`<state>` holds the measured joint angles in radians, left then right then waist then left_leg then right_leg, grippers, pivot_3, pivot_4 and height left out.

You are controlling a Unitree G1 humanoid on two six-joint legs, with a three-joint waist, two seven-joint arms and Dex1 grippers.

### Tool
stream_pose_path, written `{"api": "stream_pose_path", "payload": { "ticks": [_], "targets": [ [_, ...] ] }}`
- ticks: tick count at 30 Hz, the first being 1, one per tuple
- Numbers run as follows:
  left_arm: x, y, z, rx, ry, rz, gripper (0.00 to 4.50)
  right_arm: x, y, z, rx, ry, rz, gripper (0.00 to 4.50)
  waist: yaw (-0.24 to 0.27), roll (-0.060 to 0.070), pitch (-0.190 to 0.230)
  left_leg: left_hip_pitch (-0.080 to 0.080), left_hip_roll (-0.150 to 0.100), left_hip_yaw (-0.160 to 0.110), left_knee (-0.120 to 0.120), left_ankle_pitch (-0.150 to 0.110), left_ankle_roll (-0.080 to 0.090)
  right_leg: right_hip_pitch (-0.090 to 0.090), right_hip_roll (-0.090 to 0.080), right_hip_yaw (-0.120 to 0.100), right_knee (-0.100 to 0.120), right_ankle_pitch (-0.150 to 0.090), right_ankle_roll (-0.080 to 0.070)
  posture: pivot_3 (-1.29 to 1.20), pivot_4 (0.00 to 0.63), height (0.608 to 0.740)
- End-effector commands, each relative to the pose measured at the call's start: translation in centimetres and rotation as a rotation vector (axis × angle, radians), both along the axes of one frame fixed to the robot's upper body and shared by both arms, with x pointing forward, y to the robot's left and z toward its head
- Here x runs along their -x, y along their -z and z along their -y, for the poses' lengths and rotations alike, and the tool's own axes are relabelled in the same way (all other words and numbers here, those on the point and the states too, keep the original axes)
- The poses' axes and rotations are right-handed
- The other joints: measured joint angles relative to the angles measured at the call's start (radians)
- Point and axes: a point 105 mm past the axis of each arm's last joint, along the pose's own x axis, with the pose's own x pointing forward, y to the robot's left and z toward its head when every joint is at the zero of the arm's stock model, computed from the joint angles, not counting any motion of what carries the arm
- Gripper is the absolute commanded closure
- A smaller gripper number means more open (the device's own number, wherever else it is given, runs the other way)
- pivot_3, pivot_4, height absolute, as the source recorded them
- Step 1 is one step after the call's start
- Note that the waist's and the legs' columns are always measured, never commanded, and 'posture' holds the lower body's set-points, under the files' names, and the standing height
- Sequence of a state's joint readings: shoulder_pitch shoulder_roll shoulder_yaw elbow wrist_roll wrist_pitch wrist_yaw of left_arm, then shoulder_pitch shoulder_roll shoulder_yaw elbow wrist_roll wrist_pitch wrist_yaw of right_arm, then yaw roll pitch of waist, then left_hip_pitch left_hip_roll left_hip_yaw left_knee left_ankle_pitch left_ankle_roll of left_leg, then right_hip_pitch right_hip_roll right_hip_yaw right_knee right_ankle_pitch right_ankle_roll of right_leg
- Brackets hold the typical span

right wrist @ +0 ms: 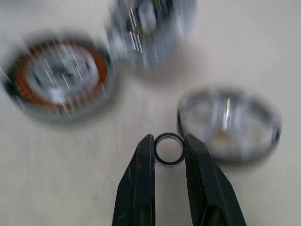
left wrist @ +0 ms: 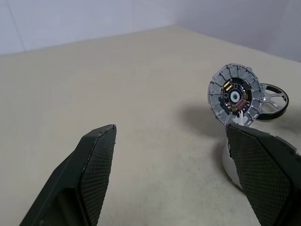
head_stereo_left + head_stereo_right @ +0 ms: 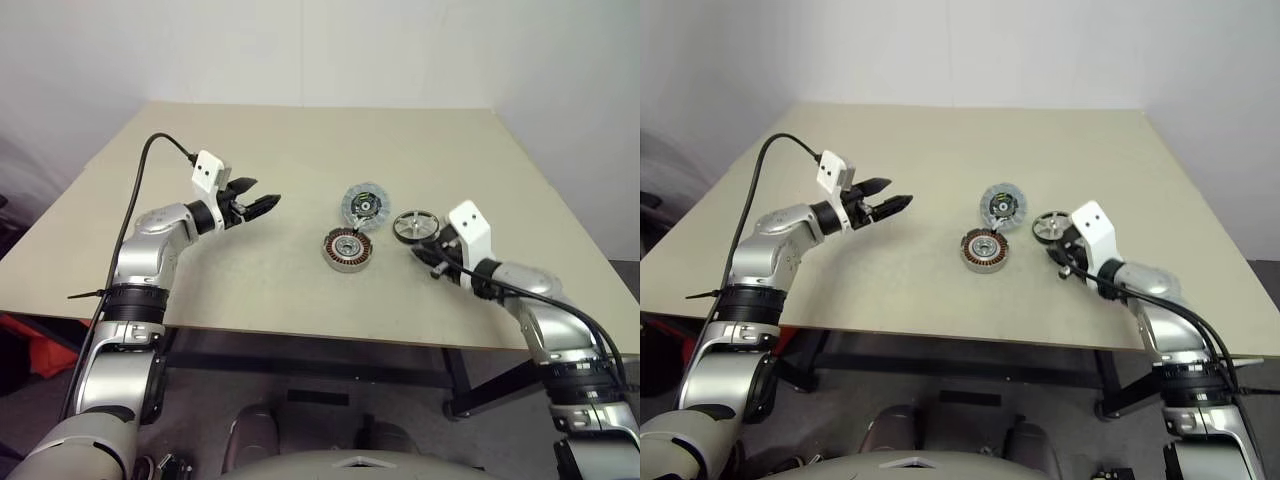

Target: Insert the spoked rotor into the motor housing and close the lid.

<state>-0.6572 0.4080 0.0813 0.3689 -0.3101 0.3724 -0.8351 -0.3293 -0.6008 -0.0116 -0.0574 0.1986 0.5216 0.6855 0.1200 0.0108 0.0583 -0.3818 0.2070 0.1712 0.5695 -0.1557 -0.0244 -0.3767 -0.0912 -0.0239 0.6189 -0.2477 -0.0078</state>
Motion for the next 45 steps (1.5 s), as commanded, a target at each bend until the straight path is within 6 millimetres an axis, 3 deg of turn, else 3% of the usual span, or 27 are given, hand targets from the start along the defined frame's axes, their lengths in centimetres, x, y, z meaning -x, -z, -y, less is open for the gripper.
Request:
{"api": "stream_pose_path", "payload": {
  "ticks": [1, 5, 14, 22, 34, 45],
  "targets": [
    [-0.1, -1.2, 0.7, -0.001, 0.016, 0.052, 0.56, -0.1, -3.3, -3.7, -0.014, -0.142, 0.079, 3.93, 0.002, 0.0, 0.0, 0.0, 0.0, 0.0, 0.0, 0.0, 0.0, 0.0, 0.0, 0.0, 0.0, 0.0, 0.0, 0.0, 0.0, 0.74],
    [0.0, -1.0, 0.9, -0.004, 0.02, 0.047, 0.56, -1.3, -3.0, -6.1, -0.034, -0.186, 0.061, 3.93, 0.004, 0.0, 0.0, 0.0, 0.0, 0.0, 0.0, 0.0, 0.0, 0.001, 0.0, 0.0, 0.0, 0.0, 0.0, 0.0, 0.0, 0.74],
    [0.1, -1.2, 0.1, -0.026, -0.001, 0.056, 0.56, -2.4, 0.0, -9.7, -0.05, -0.22, -0.025, 3.93, 0.003, 0.0, 0.0, -0.003, 0.0, 0.0, 0.0, 0.002, -0.003, -0.002, 0.0, 0.0, 0.001, 0.0, 0.0, 0.0, 0.0, 0.74],
    [0.2, -1.4, -0.7, -0.035, -0.021, 0.057, 0.56, -2.2, 2.0, -9.7, -0.036, -0.196, -0.077, 3.93, 0.005, -0.001, 0.0, -0.006, 0.0, 0.0, 0.001, 0.002, -0.004, -0.006, -0.001, 0.0, 0.001, 0.0, 0.0, 0.0, 0.0, 0.74],
    [0.0, -1.5, -0.7, -0.044, -0.025, 0.066, 0.56, -1.6, 3.5, -8.9, -0.021, -0.166, -0.113, 3.93, 0.004, -0.001, 0.0, -0.005, 0.0, 0.0, 0.001, 0.004, -0.006, -0.006, 0.0, 0.0, 0.004, 0.0, 0.0, 0.0, 0.0, 0.74],
    [-0.1, -1.5, -0.6, -0.051, -0.025, 0.069, 0.56, -2.7, 3.3, -8.4, -0.025, -0.115, -0.104, 3.93, 0.004, -0.001, 0.0, -0.004, 0.0, 0.0, 0.001, 0.004, -0.007, -0.006, 0.0, 0.0, 0.004, 0.0, 0.0, 0.0, 0.0, 0.74]
  ]
}}
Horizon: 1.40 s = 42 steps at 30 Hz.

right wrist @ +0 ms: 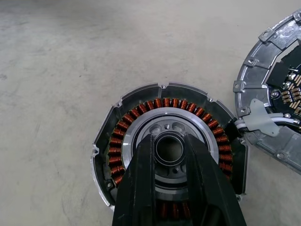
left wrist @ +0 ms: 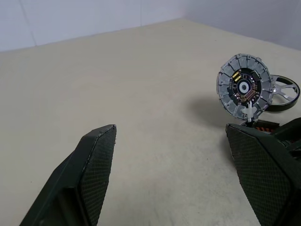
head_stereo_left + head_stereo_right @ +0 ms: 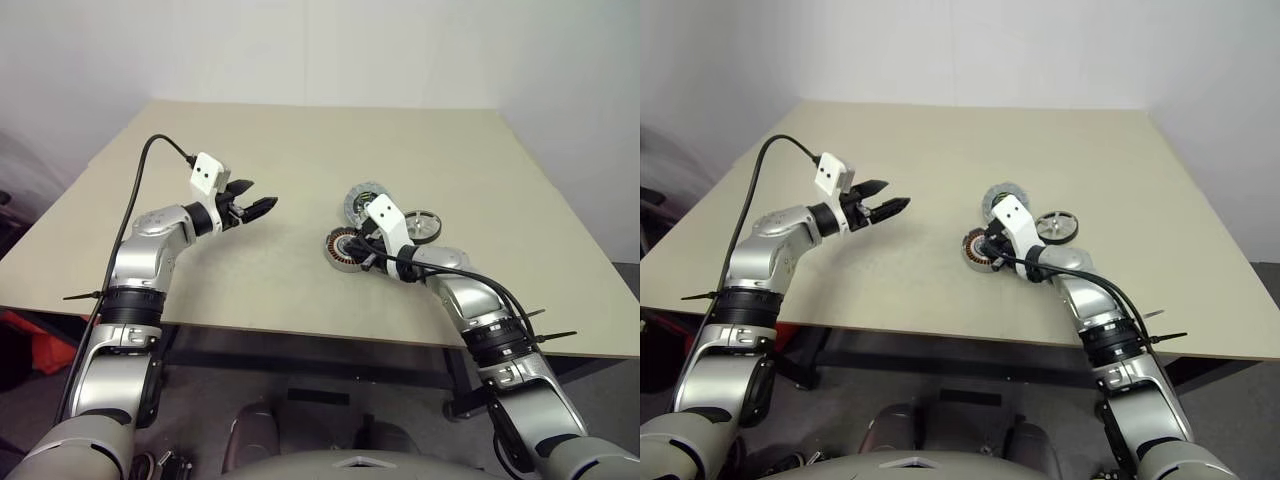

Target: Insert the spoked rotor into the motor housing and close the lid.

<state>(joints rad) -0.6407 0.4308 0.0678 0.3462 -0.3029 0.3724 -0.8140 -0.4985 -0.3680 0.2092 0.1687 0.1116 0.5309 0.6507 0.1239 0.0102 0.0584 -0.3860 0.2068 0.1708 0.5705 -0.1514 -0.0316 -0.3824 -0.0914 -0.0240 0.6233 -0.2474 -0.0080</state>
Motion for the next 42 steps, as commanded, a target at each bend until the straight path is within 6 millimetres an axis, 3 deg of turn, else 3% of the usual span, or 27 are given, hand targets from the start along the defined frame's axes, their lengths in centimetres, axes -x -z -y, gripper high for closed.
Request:
{"api": "stream_pose_path", "payload": {
  "ticks": [1, 12, 23, 24, 38, 42],
  "targets": [
    [-0.2, -1.7, -0.1, -0.014, -0.003, 0.065, 0.56, -0.9, -0.9, 0.3, 0.004, 0.027, 0.036, 3.93, 0.0, 0.0, 0.0, 0.0, 0.0, 0.0, 0.0, 0.0, 0.0, 0.0, 0.0, 0.0, 0.0, 0.0, 0.0, 0.0, 0.0, 0.74],
    [-0.1, -1.6, -0.4, -0.017, -0.016, 0.065, 0.56, -0.9, -0.4, 0.4, 0.001, 0.025, 0.011, 3.93, 0.001, 0.0, 0.0, 0.0, 0.0, 0.0, 0.0, 0.0, 0.0, 0.0, 0.0, 0.0, 0.0, 0.0, 0.0, 0.0, 0.0, 0.74],
    [-0.3, -1.6, -0.5, -0.021, -0.02, 0.07, 0.56, -1.0, -1.2, 0.6, 0.0, 0.033, 0.049, 0.19, 0.002, 0.0, 0.0, 0.0, 0.0, 0.0, 0.0, 0.0, 0.0, 0.0, 0.0, 0.0, 0.0, 0.0, 0.0, 0.0, 0.0, 0.74],
    [-0.3, -1.6, -0.5, -0.021, -0.019, 0.07, 0.56, -1.0, -1.5, 0.5, -0.01, 0.03, 0.057, 0.01, 0.002, 0.0, 0.0, 0.0, 0.0, 0.0, 0.0, 0.0, 0.0, 0.0, 0.0, 0.0, 0.0, 0.0, 0.0, 0.0, 0.0, 0.74],
    [-0.3, -1.4, -0.4, -0.022, -0.021, 0.068, 0.56, -0.7, -3.7, -0.3, -0.076, -0.011, 0.108, 0.01, 0.0, 0.0, 0.0, -0.001, 0.0, 0.0, 0.0, 0.0, 0.0, 0.0, 0.0, 0.0, 0.0, 0.0, 0.0, 0.0, 0.0, 0.74],
    [-0.4, -1.4, -0.5, -0.022, -0.023, 0.067, 0.56, -0.4, -3.7, -0.6, -0.069, -0.039, 0.105, 0.96, 0.0, 0.0, 0.0, 0.0, 0.0, 0.0, 0.0, 0.0, -0.001, 0.0, 0.0, 0.0, 0.0, 0.0, 0.0, 0.0, 0.0, 0.74]
  ]
}}
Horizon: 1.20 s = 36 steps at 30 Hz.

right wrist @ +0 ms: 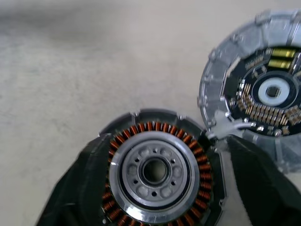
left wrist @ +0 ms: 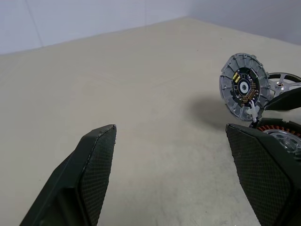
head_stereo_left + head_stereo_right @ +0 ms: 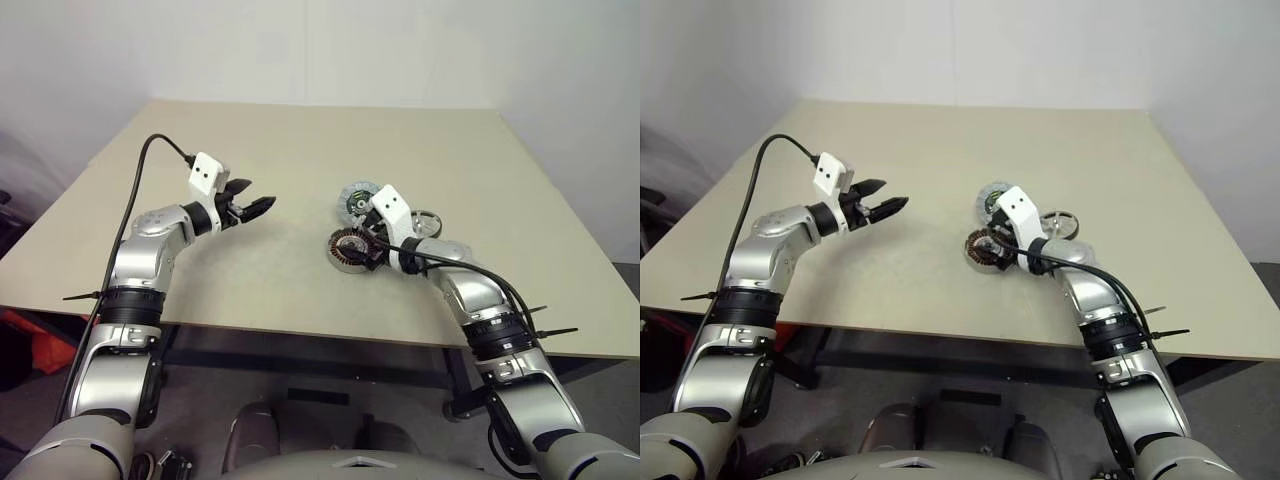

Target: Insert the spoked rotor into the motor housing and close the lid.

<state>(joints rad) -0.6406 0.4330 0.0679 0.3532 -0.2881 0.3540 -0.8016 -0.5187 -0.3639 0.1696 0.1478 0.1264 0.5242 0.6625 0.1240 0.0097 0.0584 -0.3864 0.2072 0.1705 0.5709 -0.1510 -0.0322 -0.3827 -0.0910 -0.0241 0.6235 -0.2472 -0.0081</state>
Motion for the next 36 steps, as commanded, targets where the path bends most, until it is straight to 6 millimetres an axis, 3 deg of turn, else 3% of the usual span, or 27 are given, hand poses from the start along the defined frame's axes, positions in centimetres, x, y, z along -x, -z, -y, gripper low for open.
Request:
{"api": "stream_pose_path", "payload": {
  "ticks": [1, 2, 6, 9, 16, 23, 32, 36],
  "targets": [
    [-0.2, -1.4, -0.2, -0.007, -0.004, 0.054, 0.56, 0.2, -1.7, -0.8, -0.015, -0.044, 0.054, 1.31, 0.0, 0.0, 0.0, 0.0, 0.0, 0.0, 0.0, 0.0, 0.0, 0.0, 0.0, 0.0, 0.0, 0.0, 0.0, 0.0, 0.0, 0.74],
    [-0.2, -1.4, -0.2, -0.007, -0.004, 0.054, 0.56, 0.3, -1.6, -0.8, -0.008, -0.045, 0.054, 1.59, 0.0, 0.0, 0.0, 0.0, 0.0, 0.0, 0.0, 0.0, 0.0, 0.0, 0.0, 0.0, 0.0, 0.0, 0.0, 0.0, 0.0, 0.74],
    [-0.2, -1.3, -0.2, -0.008, -0.005, 0.053, 0.56, 0.2, -1.6, -0.8, -0.019, -0.041, 0.057, 1.59, 0.0, 0.0, 0.0, 0.0, 0.0, 0.0, 0.0, 0.0, 0.0, 0.0, 0.0, 0.0, 0.0, 0.0, 0.0, 0.0, 0.0, 0.74],
    [-0.2, -1.3, -0.2, -0.008, -0.006, 0.052, 0.56, 0.3, -1.7, -0.9, -0.037, -0.048, 0.052, 2.14, 0.0, 0.0, 0.0, 0.0, 0.0, 0.0, 0.0, 0.0, 0.0, 0.0, 0.0, 0.0, 0.0, 0.0, 0.0, 0.0, 0.0, 0.74],
    [-0.2, -1.3, -0.3, -0.008, -0.009, 0.052, 0.56, -0.1, -0.7, -0.7, -0.002, -0.028, 0.032, 4.49, 0.0, 0.0, 0.0, 0.0, 0.0, 0.0, 0.0, 0.0, 0.0, 0.0, 0.0, 0.0, 0.0, 0.0, 0.0, 0.0, 0.0, 0.74],
    [-0.1, -1.2, -0.3, -0.01, -0.01, 0.051, 0.56, -0.6, -0.4, -0.9, 0.004, -0.016, 0.028, 4.49, 0.0, 0.0, 0.0, 0.0, 0.0, 0.0, 0.0, 0.0, 0.0, 0.0, 0.0, 0.0, 0.0, 0.0, 0.0, 0.0, 0.0, 0.74],
    [-0.2, -1.3, -0.3, -0.013, -0.011, 0.055, 0.56, -0.8, 3.0, -0.8, 0.035, 0.016, -0.06, 4.49, -0.001, -0.001, 0.0, 0.001, 0.0, 0.0, 0.0, 0.0, 0.0, 0.001, 0.0, 0.0, 0.0, 0.0, 0.0, 0.0, 0.0, 0.74],
    [-0.2, -1.3, -0.4, -0.013, -0.017, 0.055, 0.56, -0.8, 2.6, -0.3, 0.023, 0.033, -0.051, 4.49, 0.0, -0.001, -0.001, 0.002, 0.0, 0.0, 0.0, 0.0, 0.0, 0.002, 0.0, 0.0, 0.0, 0.0, 0.0, 0.0, 0.0, 0.74]
  ]
}}
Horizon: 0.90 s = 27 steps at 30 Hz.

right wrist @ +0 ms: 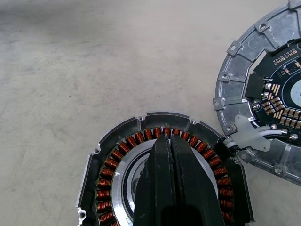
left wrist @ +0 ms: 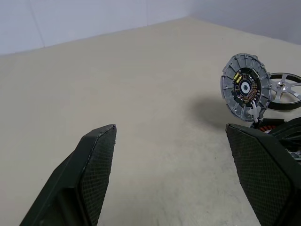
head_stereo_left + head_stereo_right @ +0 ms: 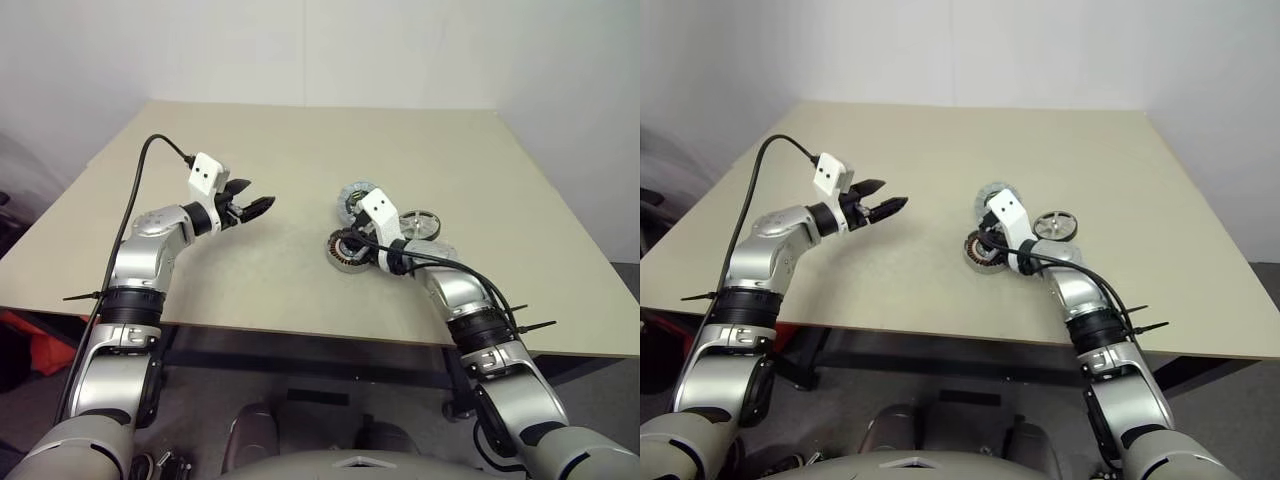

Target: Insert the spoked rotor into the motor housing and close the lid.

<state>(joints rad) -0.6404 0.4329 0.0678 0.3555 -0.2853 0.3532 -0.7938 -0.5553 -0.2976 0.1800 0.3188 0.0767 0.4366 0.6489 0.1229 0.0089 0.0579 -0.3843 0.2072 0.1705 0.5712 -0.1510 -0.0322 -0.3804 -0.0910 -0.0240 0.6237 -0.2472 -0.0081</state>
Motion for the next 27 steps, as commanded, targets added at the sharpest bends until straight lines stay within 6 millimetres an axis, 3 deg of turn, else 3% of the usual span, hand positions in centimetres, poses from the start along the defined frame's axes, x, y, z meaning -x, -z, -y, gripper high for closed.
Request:
{"api": "stream_pose_path", "payload": {
  "ticks": [1, 8, 15, 19, 23, 25, 27],
  "targets": [
    [-0.1, -1.3, -0.3, -0.011, -0.008, 0.055, 0.56, 0.0, 0.3, 0.7, 0.015, 0.023, -0.011, 4.49, 0.001, 0.0, 0.0, 0.0, 0.0, 0.0, 0.0, 0.0, 0.0, 0.001, 0.0, 0.0, 0.0, 0.0, 0.0, 0.0, 0.0, 0.74],
    [-0.2, -1.3, -0.1, -0.008, -0.005, 0.054, 0.56, -0.4, -3.1, 0.8, -0.029, 0.026, 0.077, 4.49, 0.001, 0.0, 0.0, 0.0, 0.0, 0.0, 0.0, 0.0, 0.0, 0.0, 0.0, 0.0, 0.0, 0.0, 0.0, 0.0, 0.0, 0.74],
    [-0.3, -1.2, -0.1, -0.009, -0.004, 0.051, 0.56, 0.2, -3.9, 0.8, -0.025, 0.017, 0.092, 4.49, 0.001, 0.0, 0.0, -0.001, 0.0, 0.0, 0.0, 0.0, 0.0, -0.002, 0.0, 0.0, 0.0, 0.0, 0.0, 0.0, 0.0, 0.74],
    [-0.3, -1.2, -0.1, -0.01, -0.005, 0.051, 0.56, 0.6, -2.3, 0.9, -0.024, 0.03, 0.044, 4.49, 0.002, 0.0, 0.0, -0.002, 0.0, 0.0, 0.0, 0.0, 0.0, -0.002, 0.0, 0.0, 0.0, 0.0, 0.0, 0.0, 0.0, 0.74],
    [-0.3, -1.2, -0.1, -0.01, -0.004, 0.054, 0.56, 1.2, 1.6, 1.5, 0.019, 0.059, -0.051, 4.49, 0.001, 0.0, 0.0, -0.001, 0.0, 0.0, 0.0, 0.0, 0.0, -0.002, 0.0, 0.0, 0.0, 0.0, 0.0, 0.0, 0.0, 0.74],
    [-0.2, -1.2, -0.1, -0.011, -0.004, 0.055, 0.56, 1.2, 1.9, 1.6, 0.028, 0.063, -0.052, 4.49, 0.0, -0.001, -0.001, 0.0, 0.0, 0.0, 0.0, 0.0, 0.0, 0.0, 0.0, 0.0, 0.0, 0.0, 0.0, 0.0, 0.0, 0.74],
    [-0.2, -1.2, -0.2, -0.011, -0.004, 0.055, 0.56, 1.1, 0.7, 1.5, 0.005, 0.057, -0.023, 4.49, 0.0, -0.001, -0.001, 0.002, 0.0, 0.0, 0.0, 0.0, 0.0, 0.002, 0.0, 0.0, 0.0, 0.0, 0.0, 0.0, 0.0, 0.74]
  ]
}}
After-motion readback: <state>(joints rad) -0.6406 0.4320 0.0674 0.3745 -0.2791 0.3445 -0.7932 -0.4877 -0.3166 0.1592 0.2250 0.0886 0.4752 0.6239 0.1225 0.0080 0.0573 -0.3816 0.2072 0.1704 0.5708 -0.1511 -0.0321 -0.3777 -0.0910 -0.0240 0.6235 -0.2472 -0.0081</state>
